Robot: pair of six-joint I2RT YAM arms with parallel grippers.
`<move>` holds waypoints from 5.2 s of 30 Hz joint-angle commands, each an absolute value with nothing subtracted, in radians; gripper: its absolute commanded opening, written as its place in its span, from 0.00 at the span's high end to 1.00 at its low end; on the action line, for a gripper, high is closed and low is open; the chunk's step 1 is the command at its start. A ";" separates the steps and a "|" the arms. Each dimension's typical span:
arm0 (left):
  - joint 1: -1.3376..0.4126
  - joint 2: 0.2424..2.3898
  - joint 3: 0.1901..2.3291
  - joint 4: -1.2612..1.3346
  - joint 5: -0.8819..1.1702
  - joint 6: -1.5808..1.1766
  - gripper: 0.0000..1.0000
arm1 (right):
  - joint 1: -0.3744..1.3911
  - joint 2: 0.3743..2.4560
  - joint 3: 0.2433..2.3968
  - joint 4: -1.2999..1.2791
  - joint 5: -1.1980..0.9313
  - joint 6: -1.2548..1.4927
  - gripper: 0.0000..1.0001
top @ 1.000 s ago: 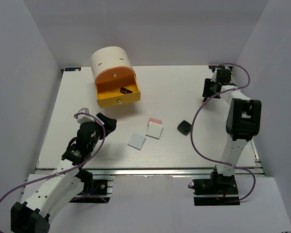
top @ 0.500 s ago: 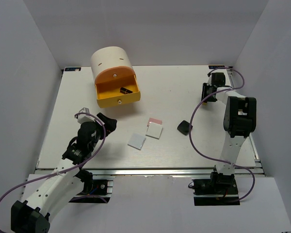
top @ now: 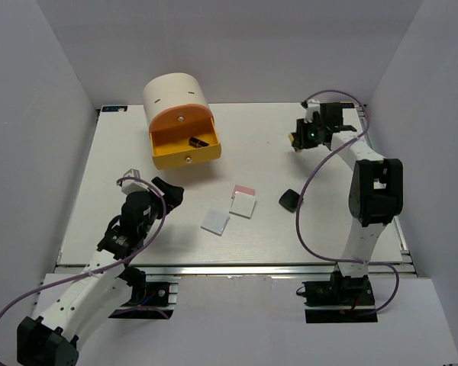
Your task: Organize the makeup
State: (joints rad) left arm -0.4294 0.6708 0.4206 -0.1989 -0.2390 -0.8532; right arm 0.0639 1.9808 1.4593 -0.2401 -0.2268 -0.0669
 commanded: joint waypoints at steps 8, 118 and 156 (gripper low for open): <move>-0.433 0.572 0.419 -0.207 -0.259 -0.847 0.02 | 0.424 1.759 1.675 -0.209 -0.703 -0.411 1.00; -0.181 1.618 1.058 -0.136 -0.009 -1.358 1.00 | 0.227 1.405 1.227 0.044 -0.307 -0.104 1.00; -0.176 1.882 1.262 0.198 0.040 -1.444 0.69 | 0.218 1.459 1.212 0.031 -0.379 -0.077 1.00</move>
